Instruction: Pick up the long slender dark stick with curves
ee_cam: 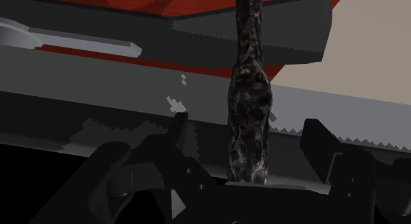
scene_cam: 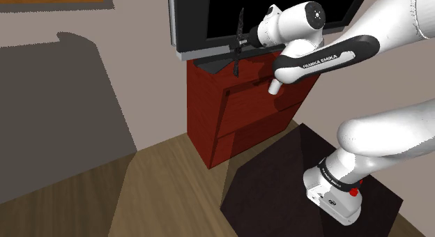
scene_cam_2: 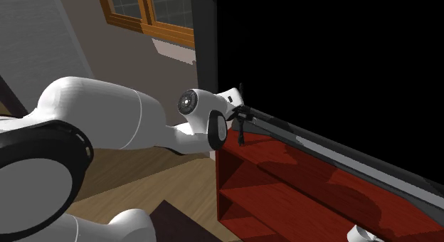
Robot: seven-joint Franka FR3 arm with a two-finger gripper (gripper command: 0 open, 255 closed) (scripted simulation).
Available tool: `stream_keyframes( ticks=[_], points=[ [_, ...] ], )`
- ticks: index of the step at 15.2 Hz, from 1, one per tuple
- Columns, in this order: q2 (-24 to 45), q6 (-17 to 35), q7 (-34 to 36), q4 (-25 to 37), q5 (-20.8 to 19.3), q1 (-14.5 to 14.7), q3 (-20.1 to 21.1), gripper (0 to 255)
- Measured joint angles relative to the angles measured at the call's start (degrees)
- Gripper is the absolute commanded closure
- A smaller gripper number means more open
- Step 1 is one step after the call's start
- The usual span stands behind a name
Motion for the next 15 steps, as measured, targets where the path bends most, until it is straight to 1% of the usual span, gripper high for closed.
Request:
stream_keyframes(
  ticks=[1, 2, 4, 7, 8, 11, 13, 15],
  points=[
    [-0.02, -0.07, -0.06, -0.02, 0.00, 0.21, -0.24, 255],
    [-0.08, -0.61, -0.21, 0.01, 0.06, 1.04, -1.08, 255],
    [-0.22, -2.50, -0.88, 0.22, 0.24, 3.57, -3.70, 255],
    [-1.27, -8.35, -2.46, 1.32, 1.48, 8.63, -8.38, 255],
    [-1.18, -9.51, -2.80, 1.75, 1.64, 9.34, -8.90, 255],
    [-1.43, -13.99, -5.00, 3.42, 2.95, 13.09, -12.14, 255],
    [-2.41, -13.21, -6.50, 3.88, 4.04, 15.42, -14.44, 255],
    [-3.20, -12.55, -6.40, 4.92, 4.49, 16.22, -14.53, 255]
  ],
)
